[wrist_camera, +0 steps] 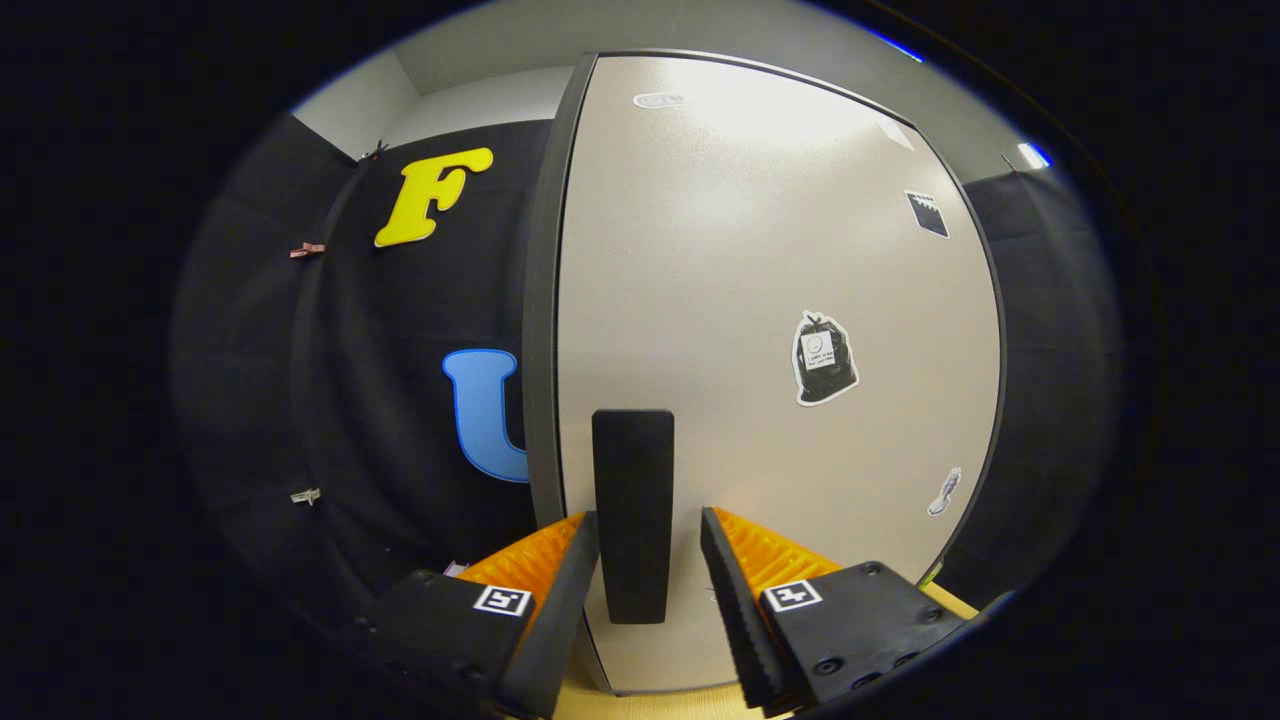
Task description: Open the shoe cabinet door, grab the shoes and put them into the shoe cabinet, then close the shoe cabinet door.
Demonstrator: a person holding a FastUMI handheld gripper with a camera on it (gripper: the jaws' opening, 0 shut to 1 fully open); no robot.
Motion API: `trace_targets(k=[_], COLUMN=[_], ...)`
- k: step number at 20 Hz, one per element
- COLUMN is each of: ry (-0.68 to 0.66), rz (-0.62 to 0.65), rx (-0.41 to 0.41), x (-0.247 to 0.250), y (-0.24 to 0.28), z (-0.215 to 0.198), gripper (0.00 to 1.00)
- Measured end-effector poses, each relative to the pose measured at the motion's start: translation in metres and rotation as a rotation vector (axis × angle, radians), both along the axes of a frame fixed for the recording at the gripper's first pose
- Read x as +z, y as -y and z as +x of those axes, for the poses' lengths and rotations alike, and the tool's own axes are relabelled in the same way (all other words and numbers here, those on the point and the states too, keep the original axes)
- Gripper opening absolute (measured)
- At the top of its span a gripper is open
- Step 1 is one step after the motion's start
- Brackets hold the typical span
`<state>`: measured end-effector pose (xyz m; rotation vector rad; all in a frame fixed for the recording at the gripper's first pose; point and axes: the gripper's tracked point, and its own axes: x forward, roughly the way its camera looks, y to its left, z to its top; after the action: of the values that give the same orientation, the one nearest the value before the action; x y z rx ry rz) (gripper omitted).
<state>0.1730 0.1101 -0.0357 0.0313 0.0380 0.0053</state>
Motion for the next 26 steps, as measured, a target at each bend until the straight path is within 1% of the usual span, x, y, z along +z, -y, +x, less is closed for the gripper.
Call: trace_targets(k=[2,3,6,7,8,9,10,13,15,18,22,26], ry=[-0.007,-0.015,-0.013,-0.007,-0.012,-0.014,-0.019,-0.026,-0.027,-0.03,-0.011,-0.016], rz=[-0.008,-0.016,-0.027,-0.027,-0.028,-0.027,-0.025,-0.039,-0.023,-0.003,0.029,0.017], rx=[-0.005,-0.002,-0.01,-0.014,-0.013,-0.012,-0.01,-0.02,-0.017,0.011,0.065,0.103], x=[-0.002,-0.003,-0.002,-0.001,-0.002,-0.003,-0.003,-0.004,-0.003,-0.001,0.002,0.004], y=[-0.001,-0.002,-0.004,-0.004,-0.004,-0.003,-0.003,-0.001,-0.001,0.001,0.01,0.024], z=[0.002,0.005,0.002,0.003,0.003,0.002,0.002,-0.004,-0.012,-0.027,-0.063,-0.091], gripper=[0.61,0.6,0.44,0.43,0.37,0.37,0.3,0.3,0.3,0.3,0.3,0.3])
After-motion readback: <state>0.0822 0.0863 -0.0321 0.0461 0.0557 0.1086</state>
